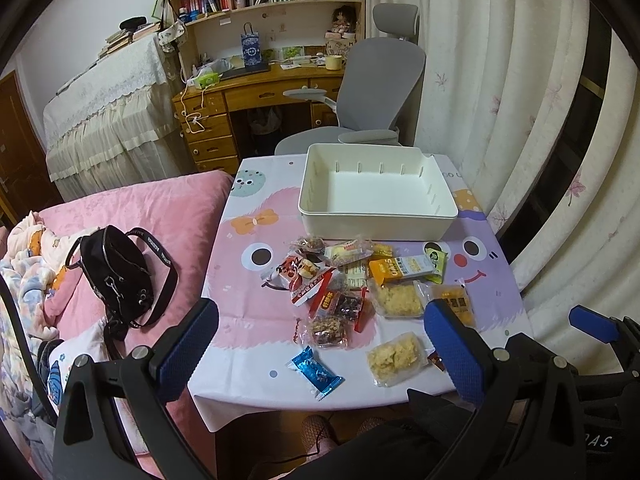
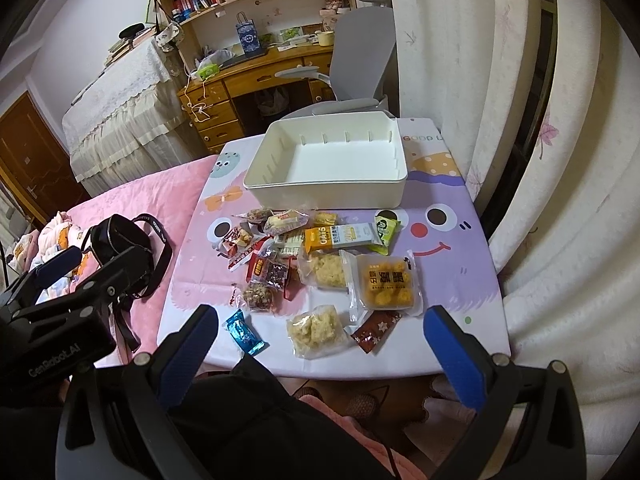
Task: Organize snacks
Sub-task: 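Move the right tool to the brown snowflake wrapper while the left tool reaches the blue-wrapped candy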
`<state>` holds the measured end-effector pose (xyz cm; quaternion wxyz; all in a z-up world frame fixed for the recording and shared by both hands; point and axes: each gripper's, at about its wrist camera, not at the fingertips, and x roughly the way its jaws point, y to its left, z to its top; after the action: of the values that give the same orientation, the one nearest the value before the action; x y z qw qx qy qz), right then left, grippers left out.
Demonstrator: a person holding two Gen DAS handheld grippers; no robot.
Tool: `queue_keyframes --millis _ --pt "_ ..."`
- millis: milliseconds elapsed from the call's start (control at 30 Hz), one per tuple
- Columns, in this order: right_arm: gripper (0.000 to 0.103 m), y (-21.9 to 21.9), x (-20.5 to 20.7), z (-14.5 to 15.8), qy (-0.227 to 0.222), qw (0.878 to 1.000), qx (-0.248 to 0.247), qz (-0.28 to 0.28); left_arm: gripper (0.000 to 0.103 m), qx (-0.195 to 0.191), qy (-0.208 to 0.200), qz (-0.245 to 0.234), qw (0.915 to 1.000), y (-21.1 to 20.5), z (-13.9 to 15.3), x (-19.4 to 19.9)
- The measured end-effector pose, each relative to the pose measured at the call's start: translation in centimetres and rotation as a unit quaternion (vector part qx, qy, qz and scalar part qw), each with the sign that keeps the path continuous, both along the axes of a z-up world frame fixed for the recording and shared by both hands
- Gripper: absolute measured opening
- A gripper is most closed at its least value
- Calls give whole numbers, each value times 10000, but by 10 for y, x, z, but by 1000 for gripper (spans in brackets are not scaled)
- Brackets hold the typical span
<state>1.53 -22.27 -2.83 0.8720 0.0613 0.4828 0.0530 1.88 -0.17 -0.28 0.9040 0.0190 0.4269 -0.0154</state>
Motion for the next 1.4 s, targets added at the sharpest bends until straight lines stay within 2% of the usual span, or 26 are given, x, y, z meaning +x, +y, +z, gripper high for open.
queue_keyframes --millis 200,533,733,900,1100,1167,1400 --pt "103 3 2 2 39 9999 -33 -107 102 -81 201 61 9997 8 -8 -2" --pt "103 6 -4 -16 226 9996 -21 -189 102 -314 616 77 9976 25 -25 -7" --pt "103 -7 -3 -21 165 9977 49 -653 102 -494 937 37 9944 35 -38 -6" --pt "103 -11 -2 -36 398 9953 169 -872 102 -658 1195 -25 9906 46 -57 -1" --pt "103 -13 -2 -58 705 9898 274 -1211 102 -946 1729 -121 9803 61 -92 11" --pt "103 -13 -2 -66 772 9877 240 -1338 102 -1060 1969 -138 9746 66 -108 17" --pt "103 -19 -2 -103 1308 9730 387 -1863 101 -1363 2881 -259 9475 67 -163 35"
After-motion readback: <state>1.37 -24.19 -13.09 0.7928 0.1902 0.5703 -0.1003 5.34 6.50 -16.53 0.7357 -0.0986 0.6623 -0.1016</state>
